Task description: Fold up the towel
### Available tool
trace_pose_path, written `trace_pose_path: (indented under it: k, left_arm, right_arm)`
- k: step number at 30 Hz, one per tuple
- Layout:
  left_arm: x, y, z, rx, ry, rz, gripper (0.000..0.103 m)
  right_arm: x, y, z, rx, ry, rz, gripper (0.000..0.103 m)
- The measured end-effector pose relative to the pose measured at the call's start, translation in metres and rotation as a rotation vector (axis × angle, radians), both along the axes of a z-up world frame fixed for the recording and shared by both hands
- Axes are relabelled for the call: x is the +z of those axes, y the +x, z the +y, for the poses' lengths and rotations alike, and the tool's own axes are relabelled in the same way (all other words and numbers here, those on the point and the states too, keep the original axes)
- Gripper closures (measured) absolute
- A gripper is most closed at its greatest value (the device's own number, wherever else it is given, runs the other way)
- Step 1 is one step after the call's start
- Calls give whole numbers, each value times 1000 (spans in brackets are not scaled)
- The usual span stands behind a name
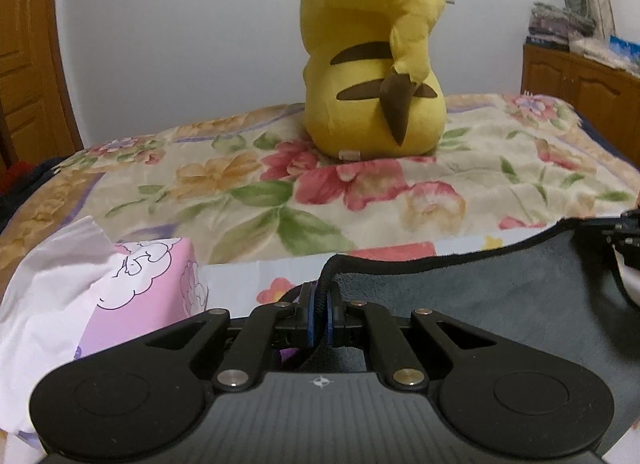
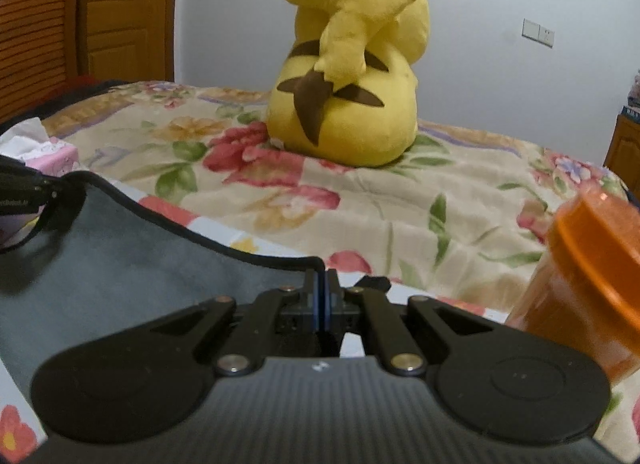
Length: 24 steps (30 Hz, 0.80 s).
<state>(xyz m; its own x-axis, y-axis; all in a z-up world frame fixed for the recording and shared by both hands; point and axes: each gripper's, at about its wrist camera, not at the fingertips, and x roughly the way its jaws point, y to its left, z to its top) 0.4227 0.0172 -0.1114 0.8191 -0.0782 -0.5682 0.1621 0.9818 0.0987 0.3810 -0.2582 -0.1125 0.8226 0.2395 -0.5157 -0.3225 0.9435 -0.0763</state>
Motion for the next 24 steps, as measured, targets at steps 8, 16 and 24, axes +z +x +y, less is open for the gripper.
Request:
trace_pose_path:
  k: [8,16,24]
  left_arm:
    - [-3,1,2,2,12,23,64]
    - [8,-16,-2,-22,5,42,43]
    - [24,-47,-8,-28,16,47,30]
  right_arm:
    - [-4,2,2,-11,-5,9,98]
    - [5,-9,0,-24,5,21,55]
    - [19,-38,-1,-21,41,56,48]
